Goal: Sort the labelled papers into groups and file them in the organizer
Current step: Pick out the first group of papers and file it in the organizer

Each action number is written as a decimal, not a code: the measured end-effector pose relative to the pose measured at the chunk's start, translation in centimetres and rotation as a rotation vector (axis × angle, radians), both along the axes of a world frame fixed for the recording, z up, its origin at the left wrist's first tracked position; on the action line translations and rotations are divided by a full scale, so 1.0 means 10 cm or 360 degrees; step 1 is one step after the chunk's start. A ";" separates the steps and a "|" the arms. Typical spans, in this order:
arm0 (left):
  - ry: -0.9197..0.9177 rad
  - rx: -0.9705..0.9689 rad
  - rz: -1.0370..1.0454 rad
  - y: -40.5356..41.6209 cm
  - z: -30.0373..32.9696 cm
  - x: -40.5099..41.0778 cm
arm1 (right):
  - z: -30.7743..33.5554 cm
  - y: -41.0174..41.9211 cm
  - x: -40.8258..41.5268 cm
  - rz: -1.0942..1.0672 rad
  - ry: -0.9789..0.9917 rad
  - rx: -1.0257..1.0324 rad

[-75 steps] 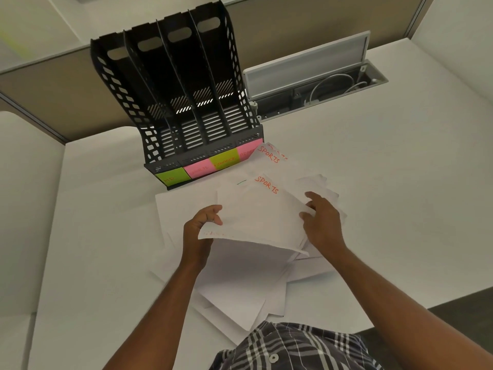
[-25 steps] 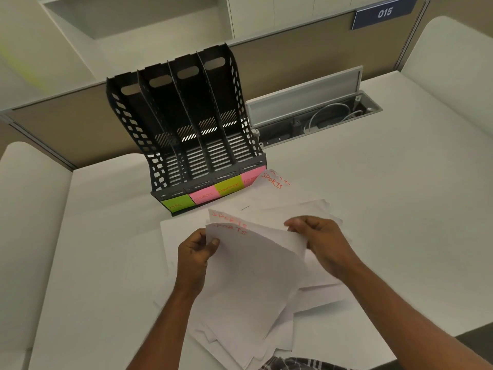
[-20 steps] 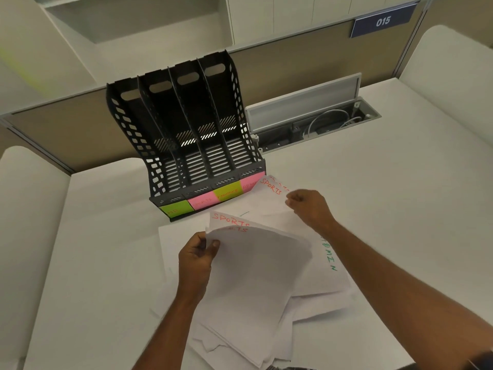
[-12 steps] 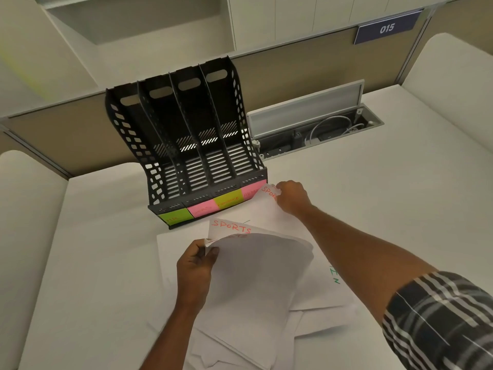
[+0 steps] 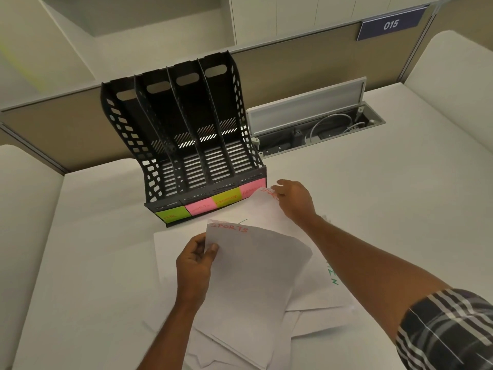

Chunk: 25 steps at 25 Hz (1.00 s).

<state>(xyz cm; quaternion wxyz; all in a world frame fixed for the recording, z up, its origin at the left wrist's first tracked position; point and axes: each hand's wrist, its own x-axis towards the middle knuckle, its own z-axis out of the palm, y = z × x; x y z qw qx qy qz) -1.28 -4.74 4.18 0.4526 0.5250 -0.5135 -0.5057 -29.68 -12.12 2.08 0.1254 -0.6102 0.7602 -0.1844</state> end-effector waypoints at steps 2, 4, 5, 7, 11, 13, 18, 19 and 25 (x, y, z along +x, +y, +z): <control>-0.0010 -0.0007 0.0015 0.00 0.00 -0.01 | -0.01 0.06 0.04 -0.0012 0.0010 -0.0080; -0.0012 -0.0014 0.0028 0.00 -0.01 0.00 | -0.03 0.10 0.09 -0.0016 0.0016 -0.0187; -0.0018 -0.0018 0.0032 0.00 -0.02 0.00 | -0.04 0.12 0.11 -0.0023 0.0003 -0.0257; -0.0033 -0.0021 0.0034 -0.01 -0.02 0.01 | -0.04 0.14 0.14 -0.0056 -0.0026 -0.0384; -0.0052 -0.0029 0.0011 -0.02 -0.04 0.01 | -0.04 0.17 0.13 0.0011 0.0055 -0.0359; -0.0064 -0.0040 0.0003 -0.03 -0.05 0.00 | -0.03 0.14 0.11 -0.0079 -0.0062 -0.0279; -0.0077 -0.0039 0.0018 -0.04 -0.07 0.03 | -0.08 0.07 0.09 -0.0231 -0.0104 -0.0024; -0.0072 -0.0039 0.0020 -0.04 -0.07 0.04 | -0.08 0.06 0.08 -0.0250 -0.0124 -0.0012; -0.0056 -0.0050 0.0004 -0.06 -0.07 -0.01 | -0.08 0.16 0.05 -0.0107 -0.0034 -0.0222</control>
